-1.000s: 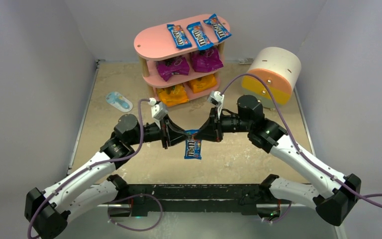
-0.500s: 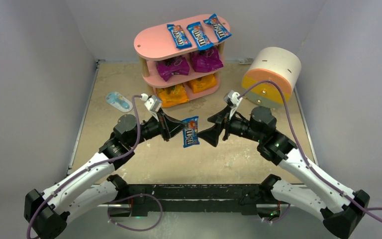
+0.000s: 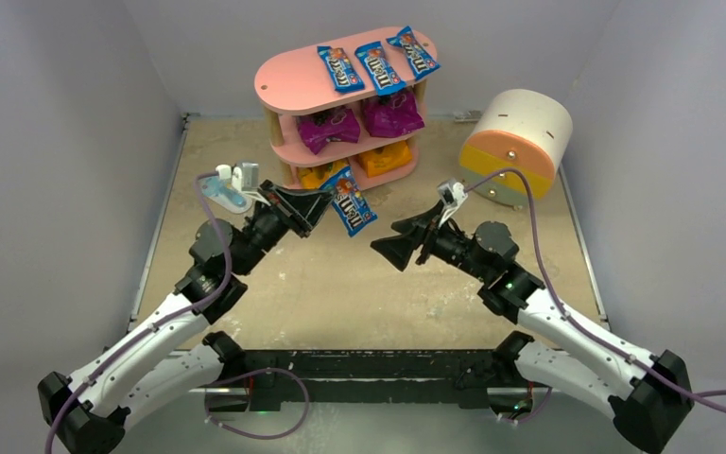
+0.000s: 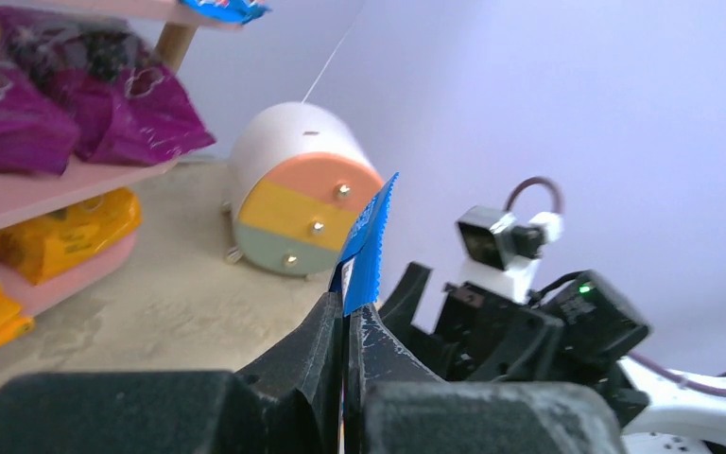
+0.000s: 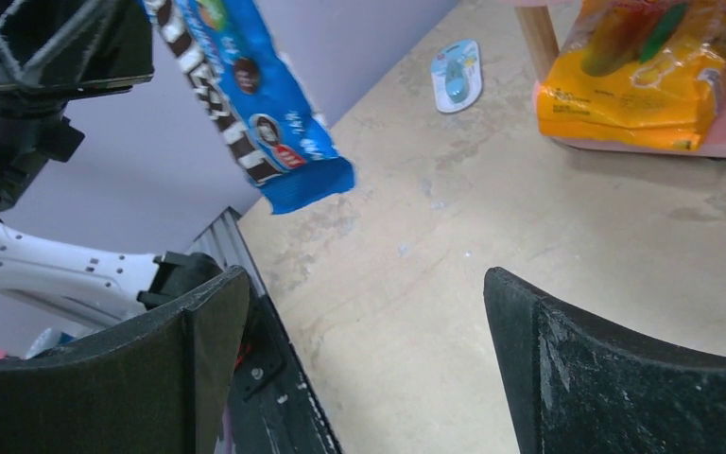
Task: Place and organize the candy bags onto the shelf
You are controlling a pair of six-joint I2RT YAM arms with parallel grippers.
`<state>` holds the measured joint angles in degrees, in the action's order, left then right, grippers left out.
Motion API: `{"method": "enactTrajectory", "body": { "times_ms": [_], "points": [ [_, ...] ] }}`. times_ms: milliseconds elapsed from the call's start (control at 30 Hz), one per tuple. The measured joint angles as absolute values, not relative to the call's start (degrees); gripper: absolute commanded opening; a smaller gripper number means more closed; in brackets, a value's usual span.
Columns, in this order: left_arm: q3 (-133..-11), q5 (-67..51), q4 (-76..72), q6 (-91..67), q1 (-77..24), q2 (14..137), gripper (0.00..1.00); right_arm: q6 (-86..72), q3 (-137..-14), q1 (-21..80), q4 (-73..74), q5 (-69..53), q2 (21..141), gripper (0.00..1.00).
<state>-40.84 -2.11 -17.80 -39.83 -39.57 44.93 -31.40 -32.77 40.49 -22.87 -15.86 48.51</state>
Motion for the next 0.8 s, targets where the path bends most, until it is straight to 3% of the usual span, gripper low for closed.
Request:
{"method": "enactTrajectory", "body": {
  "times_ms": [633,800],
  "points": [
    [-37.6,-4.7,-30.0,-46.5,-39.6,42.2,0.0,-42.9,-38.5,40.5,-45.5,-25.9,60.8,0.74],
    [-37.6,-4.1,-29.9,-46.6,-39.6,41.7,0.0,-44.6,-39.3,40.5,-48.8,-26.9,60.8,0.58]
  ]
}}
